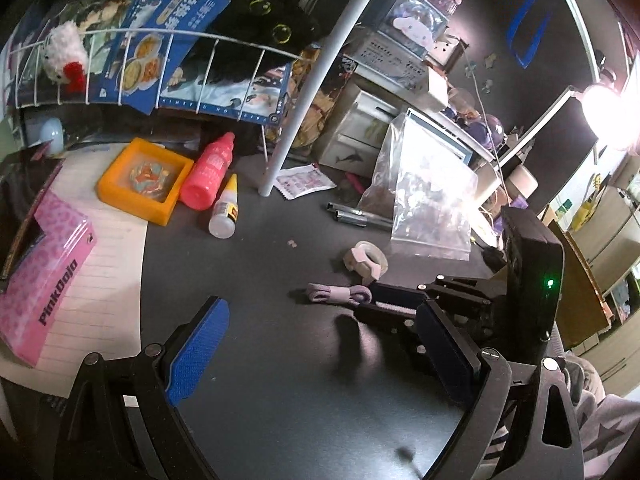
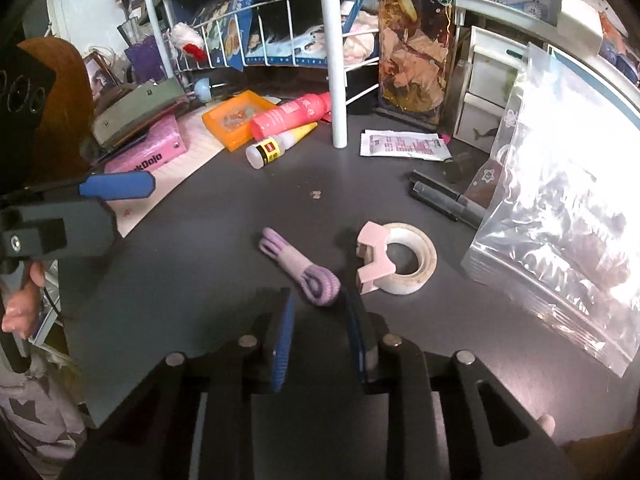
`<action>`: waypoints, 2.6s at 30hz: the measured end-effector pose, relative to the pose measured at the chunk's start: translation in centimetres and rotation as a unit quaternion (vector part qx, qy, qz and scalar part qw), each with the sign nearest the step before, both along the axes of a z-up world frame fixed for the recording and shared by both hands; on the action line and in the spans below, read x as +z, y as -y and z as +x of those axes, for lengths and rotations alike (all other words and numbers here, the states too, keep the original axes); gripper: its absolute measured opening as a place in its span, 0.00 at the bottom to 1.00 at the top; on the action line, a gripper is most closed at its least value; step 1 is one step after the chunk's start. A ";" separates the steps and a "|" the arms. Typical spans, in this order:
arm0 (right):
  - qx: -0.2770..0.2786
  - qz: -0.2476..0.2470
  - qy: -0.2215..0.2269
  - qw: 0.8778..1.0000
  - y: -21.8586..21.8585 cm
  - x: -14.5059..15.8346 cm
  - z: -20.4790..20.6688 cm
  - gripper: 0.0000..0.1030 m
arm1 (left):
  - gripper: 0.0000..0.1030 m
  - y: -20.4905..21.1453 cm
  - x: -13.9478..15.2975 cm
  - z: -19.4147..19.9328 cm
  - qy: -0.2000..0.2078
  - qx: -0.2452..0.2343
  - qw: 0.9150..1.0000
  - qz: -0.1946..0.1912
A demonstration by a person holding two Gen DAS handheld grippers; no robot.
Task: Organize objects
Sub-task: 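Close the right tool on the lavender strap and lift it, then carry the strap into the cardboard box and open the right tool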
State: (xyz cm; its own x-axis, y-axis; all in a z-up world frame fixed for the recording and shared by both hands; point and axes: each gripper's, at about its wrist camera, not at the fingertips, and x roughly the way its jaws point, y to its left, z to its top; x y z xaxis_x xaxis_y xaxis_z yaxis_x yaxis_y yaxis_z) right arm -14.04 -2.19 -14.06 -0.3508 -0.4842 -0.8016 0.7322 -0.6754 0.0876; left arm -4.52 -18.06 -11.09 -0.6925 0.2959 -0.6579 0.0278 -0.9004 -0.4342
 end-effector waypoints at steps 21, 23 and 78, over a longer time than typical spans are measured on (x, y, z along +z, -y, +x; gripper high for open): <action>0.032 -0.029 -0.041 0.998 -0.1 3.2 3.4 0.12 | 0.90 -1.3 0.8 2.1 -0.011 -0.013 1.000 0.021; 0.036 -0.039 -0.049 0.997 -0.6 4.5 4.4 0.12 | 0.90 -1.9 1.5 2.6 -0.025 -0.022 0.999 0.026; -0.156 -0.094 -0.172 0.968 -30.4 15.0 8.5 0.13 | 0.37 -31.4 11.7 -6.4 -0.083 -0.275 0.956 -0.057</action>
